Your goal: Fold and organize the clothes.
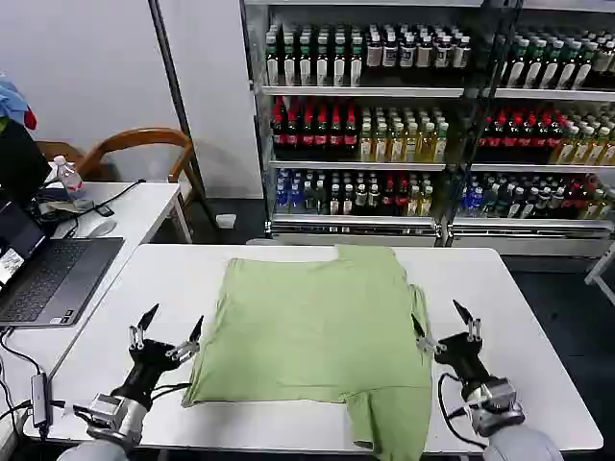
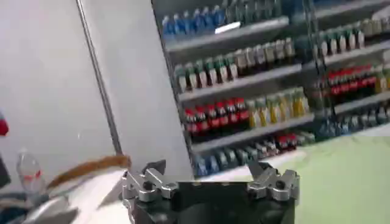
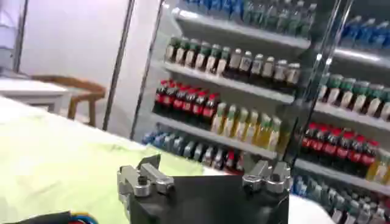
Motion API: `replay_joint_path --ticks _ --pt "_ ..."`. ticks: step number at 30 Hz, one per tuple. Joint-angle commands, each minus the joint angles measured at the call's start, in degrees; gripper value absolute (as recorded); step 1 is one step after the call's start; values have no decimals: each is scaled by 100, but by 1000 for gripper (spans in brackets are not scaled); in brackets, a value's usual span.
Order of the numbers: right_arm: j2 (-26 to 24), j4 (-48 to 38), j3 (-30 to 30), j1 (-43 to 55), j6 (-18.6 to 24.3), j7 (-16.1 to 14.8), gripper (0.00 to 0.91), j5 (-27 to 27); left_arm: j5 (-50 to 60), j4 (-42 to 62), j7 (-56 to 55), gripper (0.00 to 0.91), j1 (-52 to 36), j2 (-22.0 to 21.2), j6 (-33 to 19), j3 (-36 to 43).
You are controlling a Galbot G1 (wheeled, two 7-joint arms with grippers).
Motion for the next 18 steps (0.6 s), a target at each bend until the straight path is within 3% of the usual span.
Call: replay_joint_path --ticks 1,5,10,18 --pt "-376 276 -61 -758 28 93 907 177 -683 -627 -180 907 765 125 1474 -100" --pt "-515 433 81 -1333 -102 59 907 443 -957 -783 -156 907 819 148 2017 -106" --pt "-490 561 312 -1997 -67 28 907 397 -942 -896 -226 907 990 123 2225 -97" --pt "-305 394 -123 -2009 -38 -53 907 384 -932 -570 -307 907 745 85 2347 36"
